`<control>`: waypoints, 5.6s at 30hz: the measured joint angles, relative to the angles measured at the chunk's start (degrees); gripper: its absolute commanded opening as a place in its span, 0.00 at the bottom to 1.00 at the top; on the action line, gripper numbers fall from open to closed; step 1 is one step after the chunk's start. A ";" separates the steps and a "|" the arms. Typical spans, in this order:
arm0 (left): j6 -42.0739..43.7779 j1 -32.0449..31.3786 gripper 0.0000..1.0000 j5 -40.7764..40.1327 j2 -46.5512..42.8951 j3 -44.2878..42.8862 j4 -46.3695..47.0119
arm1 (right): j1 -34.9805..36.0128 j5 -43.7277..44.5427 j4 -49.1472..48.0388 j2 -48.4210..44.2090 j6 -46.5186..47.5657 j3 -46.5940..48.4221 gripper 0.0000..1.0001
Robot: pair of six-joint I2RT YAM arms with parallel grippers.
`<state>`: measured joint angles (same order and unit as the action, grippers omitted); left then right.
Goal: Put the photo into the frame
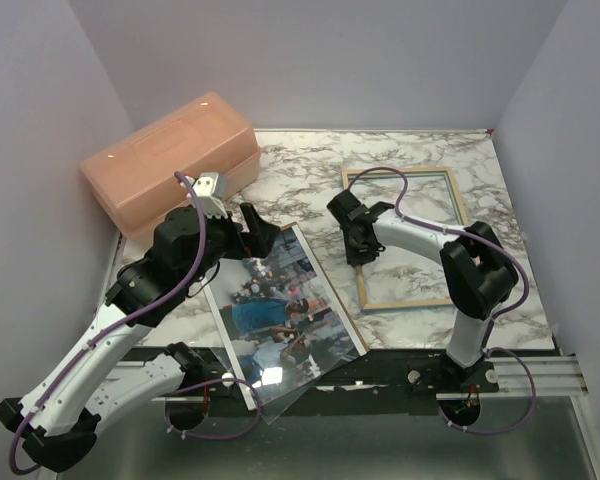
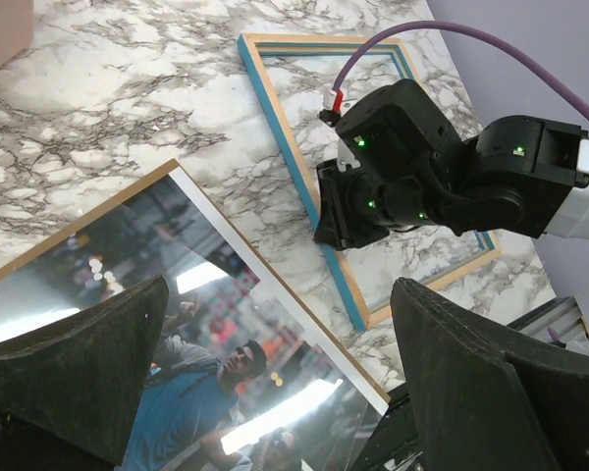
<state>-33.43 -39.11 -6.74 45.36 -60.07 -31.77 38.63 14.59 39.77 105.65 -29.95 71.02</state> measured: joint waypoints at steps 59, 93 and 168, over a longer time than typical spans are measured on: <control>-8.41 11.98 0.99 14.88 14.40 4.44 -1.95 | 4.31 -23.54 -10.38 -11.17 1.57 -11.80 0.87; -4.81 16.94 0.94 14.49 31.74 9.31 -7.41 | 6.91 -30.99 -12.31 -9.09 1.53 -14.14 0.84; -1.95 14.23 0.76 16.17 36.81 9.94 -7.13 | 8.35 -35.26 -13.05 -34.36 -13.38 -38.14 0.68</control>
<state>-35.38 -24.88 9.43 82.17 -50.13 -38.89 46.98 -20.67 26.72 71.29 -43.33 32.88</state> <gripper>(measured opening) 0.766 0.718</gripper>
